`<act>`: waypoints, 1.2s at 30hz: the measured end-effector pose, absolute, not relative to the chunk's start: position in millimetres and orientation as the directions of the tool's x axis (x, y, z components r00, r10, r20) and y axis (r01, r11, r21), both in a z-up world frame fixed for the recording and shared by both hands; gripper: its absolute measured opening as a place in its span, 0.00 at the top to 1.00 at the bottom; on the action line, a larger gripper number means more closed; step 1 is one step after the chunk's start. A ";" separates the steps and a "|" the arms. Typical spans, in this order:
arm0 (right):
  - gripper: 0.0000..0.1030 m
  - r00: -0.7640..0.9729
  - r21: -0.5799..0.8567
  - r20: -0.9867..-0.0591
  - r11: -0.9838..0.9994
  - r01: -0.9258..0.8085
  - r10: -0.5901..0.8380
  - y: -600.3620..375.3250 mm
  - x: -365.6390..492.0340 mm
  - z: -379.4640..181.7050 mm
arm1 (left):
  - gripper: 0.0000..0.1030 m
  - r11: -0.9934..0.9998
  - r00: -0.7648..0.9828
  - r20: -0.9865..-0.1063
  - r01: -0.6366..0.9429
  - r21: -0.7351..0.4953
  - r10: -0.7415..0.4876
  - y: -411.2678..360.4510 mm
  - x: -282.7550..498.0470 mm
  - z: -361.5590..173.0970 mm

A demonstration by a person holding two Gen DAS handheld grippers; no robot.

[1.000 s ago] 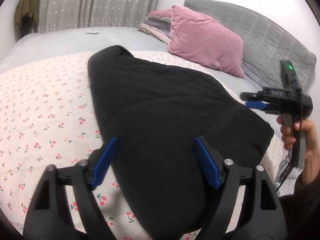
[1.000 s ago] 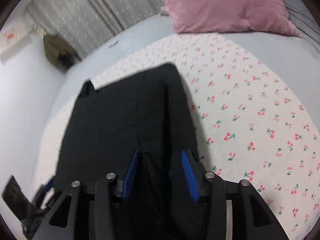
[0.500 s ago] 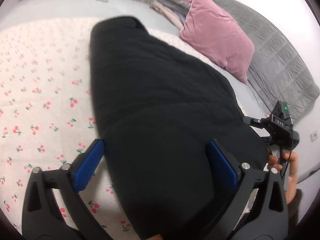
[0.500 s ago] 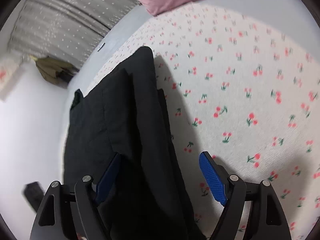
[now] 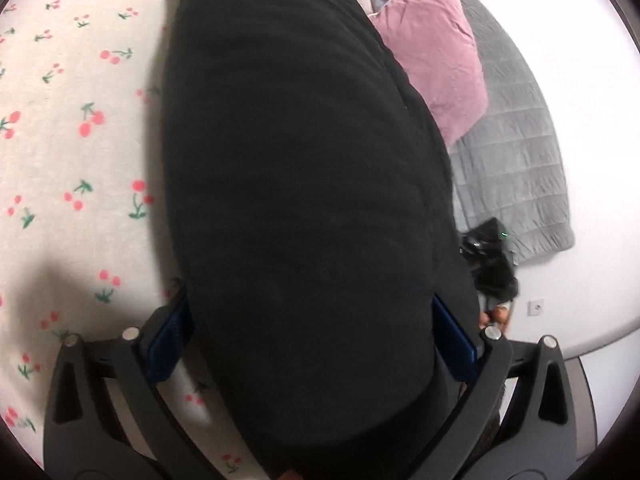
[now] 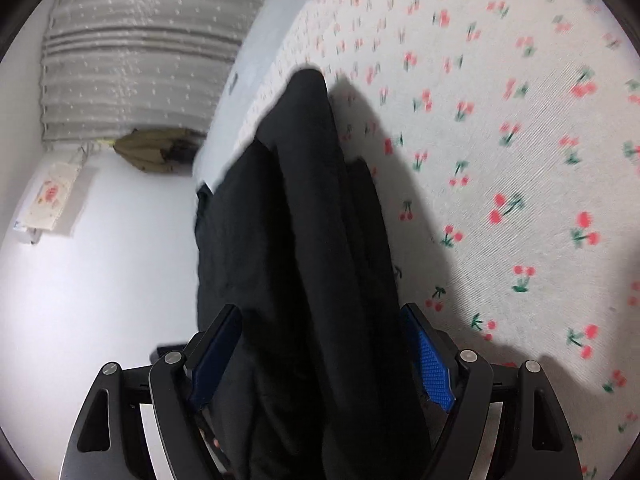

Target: Fold large clothes

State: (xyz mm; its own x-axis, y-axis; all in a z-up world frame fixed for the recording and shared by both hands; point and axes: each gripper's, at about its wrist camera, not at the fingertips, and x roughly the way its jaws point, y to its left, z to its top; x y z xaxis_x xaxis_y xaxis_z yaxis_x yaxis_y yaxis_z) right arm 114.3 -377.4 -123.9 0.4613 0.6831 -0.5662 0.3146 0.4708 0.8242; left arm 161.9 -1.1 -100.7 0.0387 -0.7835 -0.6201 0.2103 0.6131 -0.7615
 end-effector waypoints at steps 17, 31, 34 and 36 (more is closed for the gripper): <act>0.18 0.452 0.856 -0.515 0.461 0.232 0.728 -363.0 127.3 -125.5 | 0.00 0.602 0.048 -0.609 0.238 -0.763 -0.791 -12.0 166.4 -94.3; 0.30 0.470 0.846 -0.525 0.493 0.202 0.709 -360.8 126.6 -115.2 | 0.09 0.664 0.194 -0.638 0.313 -0.679 -0.745 -18.7 161.7 -75.4; 0.40 0.495 0.856 -0.503 0.487 0.172 0.709 -361.4 123.1 -108.8 | 0.12 0.662 0.224 -0.626 0.347 -0.664 -0.747 -21.1 159.9 -67.3; 0.45 0.516 0.870 -0.471 0.474 0.137 0.716 -362.1 120.4 -100.4 | 0.12 0.655 0.245 -0.612 0.378 -0.654 -0.752 -25.6 159.4 -58.5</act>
State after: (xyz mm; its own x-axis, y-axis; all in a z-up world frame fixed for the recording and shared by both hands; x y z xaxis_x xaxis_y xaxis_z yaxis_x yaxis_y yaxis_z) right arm 120.4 -362.1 -100.4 0.5163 0.7156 -0.4705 0.1366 0.4736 0.8701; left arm 159.4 -25.6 -58.5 0.2450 -0.7519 -0.6121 0.3785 0.6554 -0.6536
